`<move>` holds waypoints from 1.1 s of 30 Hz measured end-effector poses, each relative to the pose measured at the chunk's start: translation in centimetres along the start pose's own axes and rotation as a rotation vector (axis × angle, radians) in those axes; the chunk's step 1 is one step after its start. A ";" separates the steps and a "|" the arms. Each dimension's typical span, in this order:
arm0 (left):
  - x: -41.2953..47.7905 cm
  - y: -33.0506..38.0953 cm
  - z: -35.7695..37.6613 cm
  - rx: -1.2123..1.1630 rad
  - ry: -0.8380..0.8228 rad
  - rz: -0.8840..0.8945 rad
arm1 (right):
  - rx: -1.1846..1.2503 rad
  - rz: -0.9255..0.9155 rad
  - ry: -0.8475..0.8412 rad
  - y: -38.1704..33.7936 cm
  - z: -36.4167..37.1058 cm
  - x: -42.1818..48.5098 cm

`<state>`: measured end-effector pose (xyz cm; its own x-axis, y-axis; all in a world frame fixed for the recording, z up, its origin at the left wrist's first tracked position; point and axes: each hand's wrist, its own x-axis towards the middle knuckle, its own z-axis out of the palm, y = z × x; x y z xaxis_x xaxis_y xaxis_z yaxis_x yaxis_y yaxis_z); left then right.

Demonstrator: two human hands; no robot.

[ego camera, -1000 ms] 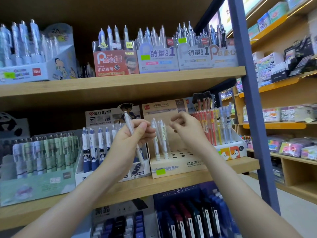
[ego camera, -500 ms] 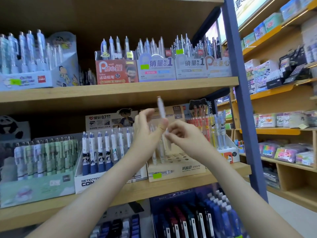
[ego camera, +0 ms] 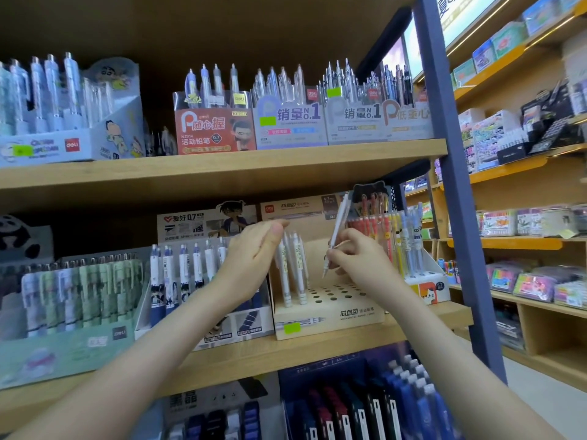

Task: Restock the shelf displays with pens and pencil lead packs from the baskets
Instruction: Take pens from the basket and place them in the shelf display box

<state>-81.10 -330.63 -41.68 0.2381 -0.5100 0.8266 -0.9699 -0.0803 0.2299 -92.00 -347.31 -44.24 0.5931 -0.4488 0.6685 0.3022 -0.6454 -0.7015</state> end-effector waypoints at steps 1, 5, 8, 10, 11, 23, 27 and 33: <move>0.1 0.0 0.0 0.035 -0.020 0.012 | -0.022 0.005 -0.020 0.0 0.1 0.1; 0.9 0.4 0.0 0.101 -0.120 0.010 | -0.078 0.027 -0.064 0.1 0.6 0.7; 1.4 0.5 -0.3 0.051 -0.160 -0.059 | -0.100 0.022 -0.097 0.0 1.3 1.1; 1.3 0.6 -0.3 0.109 -0.163 -0.032 | -0.118 0.031 -0.109 0.1 1.9 1.3; 1.2 0.7 -0.3 0.134 -0.153 -0.001 | -0.128 0.035 -0.115 0.2 2.1 1.3; 0.2 -0.2 0.6 0.204 -0.073 0.158 | -0.268 0.093 -0.231 0.9 2.3 2.1; 0.1 -0.4 0.9 0.181 -0.085 0.146 | -0.341 0.106 -0.254 0.8 2.4 2.5; -0.2 -0.8 0.9 0.149 -0.083 0.159 | -0.196 0.006 -0.098 0.7 2.7 3.1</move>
<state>-80.42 -331.23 -42.49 0.0828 -0.5943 0.8000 -0.9931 -0.1158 0.0168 -87.93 -347.44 -43.33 0.6672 -0.3970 0.6302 0.1528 -0.7552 -0.6375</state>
